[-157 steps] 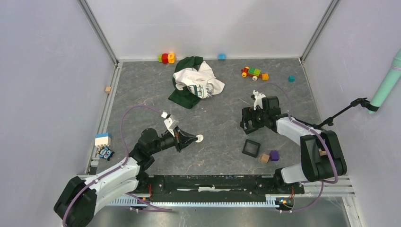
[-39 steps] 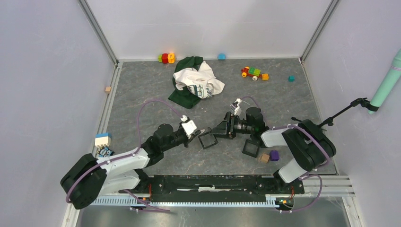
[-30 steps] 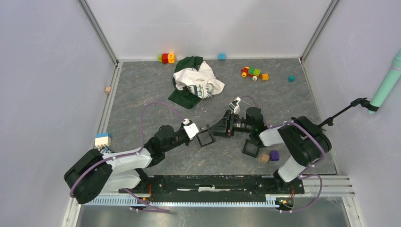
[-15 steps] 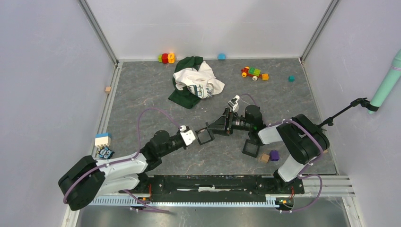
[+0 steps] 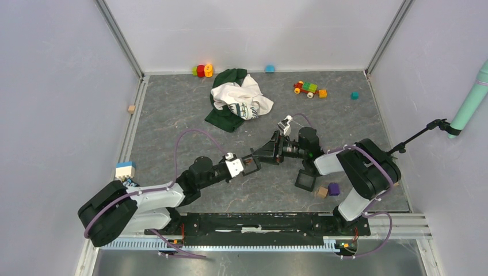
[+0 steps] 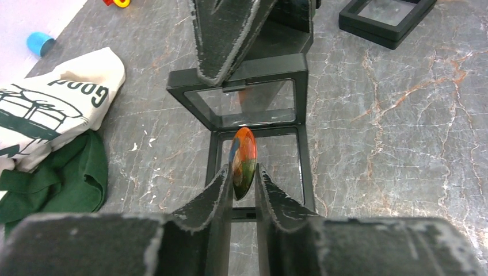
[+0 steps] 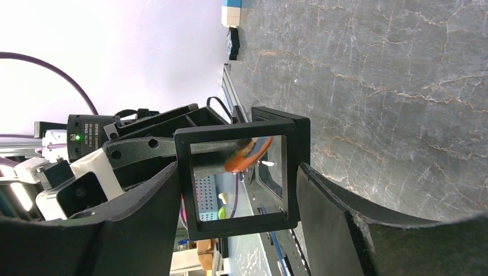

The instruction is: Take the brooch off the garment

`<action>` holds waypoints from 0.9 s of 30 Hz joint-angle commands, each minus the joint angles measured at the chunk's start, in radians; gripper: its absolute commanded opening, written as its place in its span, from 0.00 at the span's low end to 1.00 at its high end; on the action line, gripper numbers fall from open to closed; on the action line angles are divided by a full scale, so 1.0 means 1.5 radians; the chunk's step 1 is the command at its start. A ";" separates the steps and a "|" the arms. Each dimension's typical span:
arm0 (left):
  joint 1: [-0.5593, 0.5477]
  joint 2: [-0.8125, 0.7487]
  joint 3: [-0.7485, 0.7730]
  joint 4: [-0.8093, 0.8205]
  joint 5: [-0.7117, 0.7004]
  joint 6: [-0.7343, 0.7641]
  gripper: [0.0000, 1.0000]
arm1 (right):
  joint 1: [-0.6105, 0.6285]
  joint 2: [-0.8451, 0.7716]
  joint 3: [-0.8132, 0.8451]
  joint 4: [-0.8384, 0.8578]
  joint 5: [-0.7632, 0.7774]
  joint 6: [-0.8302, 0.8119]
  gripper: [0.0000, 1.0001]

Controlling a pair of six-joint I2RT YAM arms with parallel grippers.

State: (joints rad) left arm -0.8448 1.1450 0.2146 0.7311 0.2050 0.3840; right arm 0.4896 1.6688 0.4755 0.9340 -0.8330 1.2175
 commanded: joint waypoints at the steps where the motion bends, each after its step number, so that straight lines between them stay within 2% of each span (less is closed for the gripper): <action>1: -0.006 0.010 0.034 -0.017 0.036 0.019 0.27 | -0.006 0.001 0.030 0.022 0.000 -0.001 0.56; 9: -0.008 0.061 0.078 -0.068 0.068 0.005 0.32 | -0.008 0.018 0.040 0.009 0.004 -0.011 0.56; 10: -0.008 0.063 0.080 -0.071 0.073 0.002 0.38 | -0.008 0.019 0.039 0.009 0.005 -0.014 0.56; 16: -0.008 0.030 0.073 -0.082 0.074 -0.020 0.50 | -0.030 0.033 0.041 0.008 0.004 -0.022 0.56; 27: -0.007 0.000 0.061 -0.083 0.036 -0.057 0.53 | -0.131 0.049 0.086 -0.192 -0.011 -0.199 0.56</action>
State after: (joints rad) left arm -0.8532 1.1507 0.3035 0.5922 0.2867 0.3561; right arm 0.3420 1.7229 0.5522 0.7746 -0.8310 1.0657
